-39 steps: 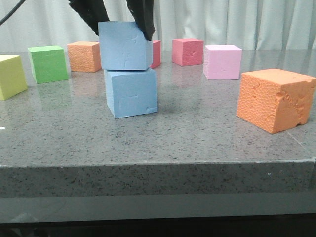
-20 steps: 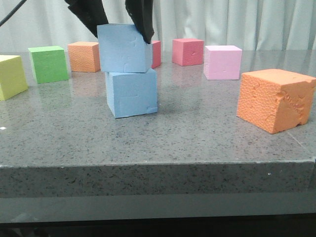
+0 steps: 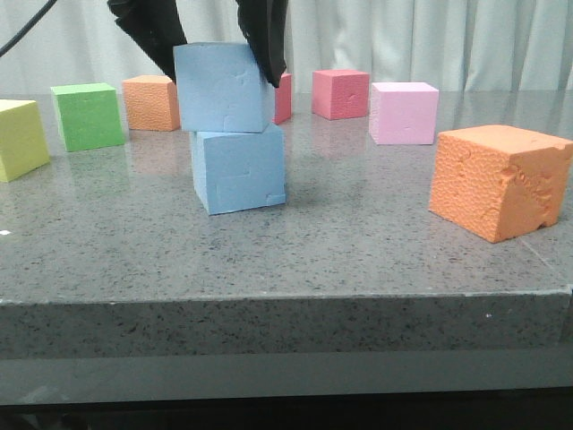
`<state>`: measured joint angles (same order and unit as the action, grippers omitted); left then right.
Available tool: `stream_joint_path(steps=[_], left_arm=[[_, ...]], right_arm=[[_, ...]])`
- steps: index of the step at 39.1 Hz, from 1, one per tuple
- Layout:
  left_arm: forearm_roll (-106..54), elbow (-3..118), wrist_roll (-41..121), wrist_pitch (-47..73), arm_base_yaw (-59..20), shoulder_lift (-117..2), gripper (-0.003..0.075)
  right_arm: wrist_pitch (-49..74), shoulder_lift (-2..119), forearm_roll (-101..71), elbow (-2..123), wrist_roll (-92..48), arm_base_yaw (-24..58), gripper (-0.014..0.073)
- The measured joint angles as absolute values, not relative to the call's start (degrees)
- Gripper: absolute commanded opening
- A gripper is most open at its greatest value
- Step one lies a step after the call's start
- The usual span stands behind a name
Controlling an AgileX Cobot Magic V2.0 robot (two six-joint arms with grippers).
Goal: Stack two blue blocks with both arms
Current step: 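Open the left gripper and lift it off the stacked cube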
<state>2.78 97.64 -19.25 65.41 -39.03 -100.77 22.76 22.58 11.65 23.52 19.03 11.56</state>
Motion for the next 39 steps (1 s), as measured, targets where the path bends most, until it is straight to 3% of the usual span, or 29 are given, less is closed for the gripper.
stream_joint_path(steps=[16,19,31,39], left_arm=[[6.93,108.17,-19.25,70.57,-39.03,-100.77,0.051],[8.13,109.28,-18.91,71.39,-39.03,-100.77,0.0443],[9.64,110.27,-17.55,71.92,-39.03,-100.77,0.0],[10.57,110.27,-17.45,72.04,-39.03,-100.51,-0.002]], right_arm=[[22.76,22.58,11.65,23.52,19.03,11.56,-0.0067],[22.76,22.58,11.65,23.52,19.03,11.56,-0.0067],[22.76,22.58,11.65,23.52,19.03,11.56,-0.0067],[22.76,22.56,11.65,23.52,19.03,11.56,-0.0067]])
